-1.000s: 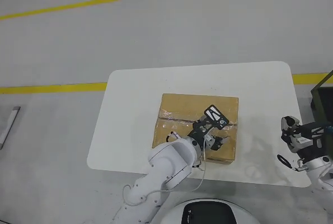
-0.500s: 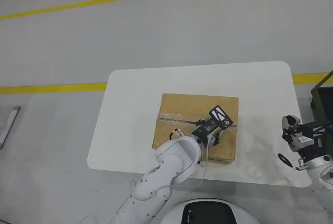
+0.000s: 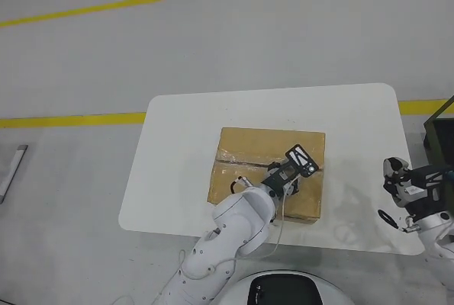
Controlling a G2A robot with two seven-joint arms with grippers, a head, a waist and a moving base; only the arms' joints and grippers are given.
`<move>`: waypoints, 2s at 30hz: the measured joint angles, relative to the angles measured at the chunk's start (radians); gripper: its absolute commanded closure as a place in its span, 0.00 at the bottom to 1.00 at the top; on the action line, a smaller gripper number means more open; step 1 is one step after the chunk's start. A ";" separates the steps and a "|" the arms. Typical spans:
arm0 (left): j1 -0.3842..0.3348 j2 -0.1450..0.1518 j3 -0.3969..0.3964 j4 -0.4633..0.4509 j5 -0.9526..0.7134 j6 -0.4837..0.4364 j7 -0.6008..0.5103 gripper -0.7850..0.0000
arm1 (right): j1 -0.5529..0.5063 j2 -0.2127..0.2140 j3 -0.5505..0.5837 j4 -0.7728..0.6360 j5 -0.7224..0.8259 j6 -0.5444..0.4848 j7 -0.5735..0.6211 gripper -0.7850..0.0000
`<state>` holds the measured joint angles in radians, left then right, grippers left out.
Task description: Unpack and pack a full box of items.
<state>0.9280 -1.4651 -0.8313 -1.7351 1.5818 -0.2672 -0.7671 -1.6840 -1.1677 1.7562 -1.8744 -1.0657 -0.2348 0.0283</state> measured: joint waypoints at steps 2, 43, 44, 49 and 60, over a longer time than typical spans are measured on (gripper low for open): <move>0.003 -0.001 -0.002 -0.003 0.004 0.001 0.003 0.72 | -0.001 0.000 0.000 -0.002 0.000 -0.001 0.001 1.00; 0.212 0.052 -0.530 -0.316 0.151 0.141 0.042 1.00 | 0.119 -0.015 -0.219 -0.167 0.118 -0.084 0.112 1.00; 0.217 0.054 -0.552 -0.318 0.155 0.145 0.043 1.00 | 0.126 -0.016 -0.229 -0.162 0.107 -0.082 0.116 1.00; 0.244 0.063 -0.635 -0.321 0.171 0.150 0.048 1.00 | 0.158 -0.018 -0.273 -0.133 0.063 -0.072 0.129 1.00; 0.265 0.072 -0.731 -0.287 0.185 0.189 0.062 0.80 | 0.184 -0.017 -0.300 -0.101 0.015 -0.062 0.167 1.00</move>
<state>1.1925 -1.3932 -1.5623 -2.0220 1.7668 -0.0782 -0.7047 -1.4999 -1.1852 1.4559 -1.9756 -1.0512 -0.2973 0.1954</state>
